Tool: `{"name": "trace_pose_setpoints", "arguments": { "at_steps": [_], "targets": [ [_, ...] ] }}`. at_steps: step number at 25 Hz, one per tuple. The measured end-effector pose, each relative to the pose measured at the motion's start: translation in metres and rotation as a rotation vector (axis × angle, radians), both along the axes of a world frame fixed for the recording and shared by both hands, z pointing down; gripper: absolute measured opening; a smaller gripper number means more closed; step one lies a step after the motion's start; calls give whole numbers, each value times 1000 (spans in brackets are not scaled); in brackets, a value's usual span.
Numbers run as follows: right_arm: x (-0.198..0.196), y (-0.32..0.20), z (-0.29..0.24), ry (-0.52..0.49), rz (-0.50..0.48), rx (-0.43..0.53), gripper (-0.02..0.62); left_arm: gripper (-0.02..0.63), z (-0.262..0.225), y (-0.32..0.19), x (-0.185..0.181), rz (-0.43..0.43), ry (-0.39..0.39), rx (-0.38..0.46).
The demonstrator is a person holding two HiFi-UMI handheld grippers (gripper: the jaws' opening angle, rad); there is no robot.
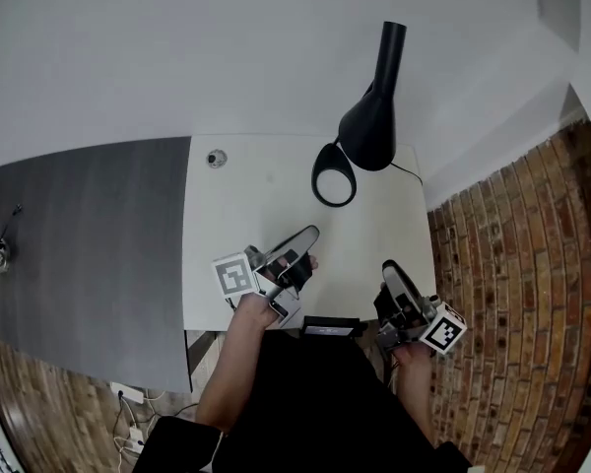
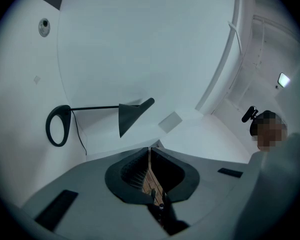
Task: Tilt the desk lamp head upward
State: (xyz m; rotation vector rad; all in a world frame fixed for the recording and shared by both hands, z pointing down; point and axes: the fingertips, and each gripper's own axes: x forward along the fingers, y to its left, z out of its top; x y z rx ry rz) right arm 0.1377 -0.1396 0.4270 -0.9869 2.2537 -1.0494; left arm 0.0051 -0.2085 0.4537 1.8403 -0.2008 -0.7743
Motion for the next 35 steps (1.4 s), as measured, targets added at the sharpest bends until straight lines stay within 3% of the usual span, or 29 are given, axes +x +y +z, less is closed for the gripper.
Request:
{"name": "trace_pose_setpoints", "arguments": {
  "at_steps": [5,13,27,31,35],
  "targets": [
    [-16,-13,9,12,-50,-31,81,14,11,-7,-17,-49,-9,-32],
    [-9,-38,16,-39,-119,-41,81,14,18,-15,-14,-103,-62,-55],
    [59,-98,36,-180,-184,-38,80,14,34,-62,41,-141,-293,-63],
    [63,-106,47,-221,-216,-57,81,14,51,-71,52,-139,-360,-101],
    [67,-120,52,-198,-257,-55,80,14,87,-85,67,-107,-436,-149]
  ]
}}
